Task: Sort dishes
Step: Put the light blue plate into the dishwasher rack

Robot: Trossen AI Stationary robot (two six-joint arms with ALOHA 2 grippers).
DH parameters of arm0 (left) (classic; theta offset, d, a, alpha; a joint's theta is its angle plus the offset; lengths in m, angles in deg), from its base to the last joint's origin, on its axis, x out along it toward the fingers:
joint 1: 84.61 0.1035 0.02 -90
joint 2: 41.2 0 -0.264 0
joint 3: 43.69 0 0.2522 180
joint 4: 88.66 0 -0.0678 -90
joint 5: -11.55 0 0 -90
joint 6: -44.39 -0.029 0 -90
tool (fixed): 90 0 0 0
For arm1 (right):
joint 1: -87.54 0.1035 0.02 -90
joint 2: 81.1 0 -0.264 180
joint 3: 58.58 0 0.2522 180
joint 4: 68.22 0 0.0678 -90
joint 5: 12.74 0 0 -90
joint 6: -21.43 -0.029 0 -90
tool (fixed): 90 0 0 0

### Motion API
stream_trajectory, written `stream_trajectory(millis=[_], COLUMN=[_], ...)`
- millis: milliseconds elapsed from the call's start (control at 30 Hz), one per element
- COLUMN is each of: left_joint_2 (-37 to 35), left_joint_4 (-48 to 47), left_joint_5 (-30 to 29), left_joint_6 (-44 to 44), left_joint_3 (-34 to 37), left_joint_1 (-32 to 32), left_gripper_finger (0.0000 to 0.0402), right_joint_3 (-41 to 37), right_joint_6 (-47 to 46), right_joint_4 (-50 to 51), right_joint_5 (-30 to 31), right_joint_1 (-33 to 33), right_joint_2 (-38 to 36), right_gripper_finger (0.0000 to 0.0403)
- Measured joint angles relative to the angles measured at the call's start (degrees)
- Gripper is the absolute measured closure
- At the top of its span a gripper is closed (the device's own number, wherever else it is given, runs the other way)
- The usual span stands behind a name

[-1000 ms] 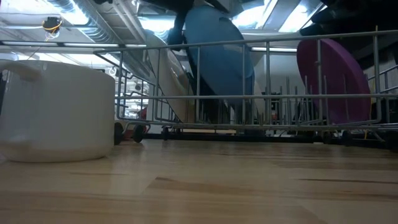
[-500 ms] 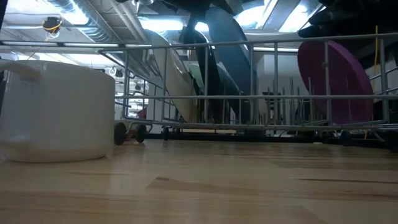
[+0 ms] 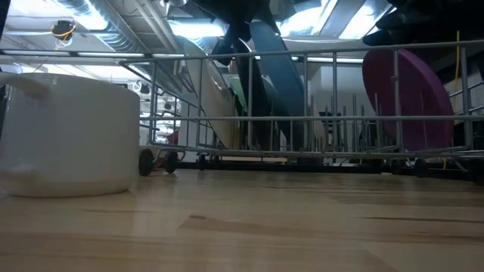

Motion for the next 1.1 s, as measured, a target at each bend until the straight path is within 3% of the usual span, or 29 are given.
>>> stream_trajectory(millis=[667,1100], left_joint_2=[0.0,0.15], left_joint_4=[0.04,-0.39], left_joint_5=[3.06,7.15], left_joint_6=[-12.06,-27.41], left_joint_3=[0.04,0.22], left_joint_1=[1.51,1.45], left_gripper_finger=[0.0275,0.027], right_joint_3=[0.0,0.04], right_joint_6=[0.0,0.0], right_joint_4=[0.02,0.26], right_joint_5=[0.02,0.02], right_joint_1=[0.0,0.0], right_joint_2=[0.02,0.01], right_gripper_finger=[0.0242,0.0242])
